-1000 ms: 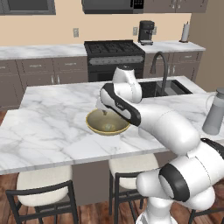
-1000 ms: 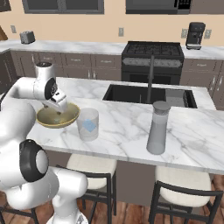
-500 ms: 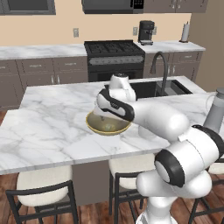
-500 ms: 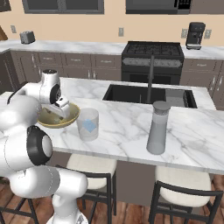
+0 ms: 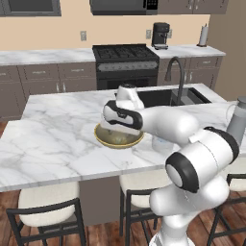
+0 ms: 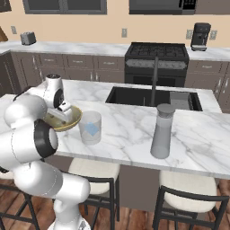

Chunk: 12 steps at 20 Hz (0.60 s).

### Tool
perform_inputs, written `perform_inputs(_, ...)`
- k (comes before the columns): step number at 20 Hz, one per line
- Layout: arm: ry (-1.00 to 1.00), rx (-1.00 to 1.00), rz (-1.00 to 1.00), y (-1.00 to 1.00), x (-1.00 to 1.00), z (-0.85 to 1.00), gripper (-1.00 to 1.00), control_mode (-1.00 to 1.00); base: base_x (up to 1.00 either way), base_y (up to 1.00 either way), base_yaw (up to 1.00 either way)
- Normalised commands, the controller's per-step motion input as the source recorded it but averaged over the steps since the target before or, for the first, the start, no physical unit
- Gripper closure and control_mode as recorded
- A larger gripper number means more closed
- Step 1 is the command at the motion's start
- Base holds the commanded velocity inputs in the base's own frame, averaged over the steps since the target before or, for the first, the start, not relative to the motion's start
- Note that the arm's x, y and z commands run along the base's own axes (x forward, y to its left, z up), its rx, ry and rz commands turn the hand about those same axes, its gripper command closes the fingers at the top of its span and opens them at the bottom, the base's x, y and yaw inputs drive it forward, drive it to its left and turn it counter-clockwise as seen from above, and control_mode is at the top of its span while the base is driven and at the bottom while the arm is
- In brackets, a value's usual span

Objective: There are two ice cubes in the ice bowl. Place both ice cubes in the glass cup.

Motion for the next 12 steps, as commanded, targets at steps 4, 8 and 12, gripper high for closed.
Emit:
perform_inputs(4,0.02,0.0,0.0,0.0,0.13,-0.29,-1.0,-1.0,0.0,0.0,0.0)
perform_inputs(8,0.04,0.0,0.0,0.0,0.02,-0.26,-1.0,-1.0,0.0,0.0,0.0)
perform_inputs(12,0.07,-0.01,0.0,0.0,0.0,-0.31,-1.0,-1.0,0.0,0.0,0.0)
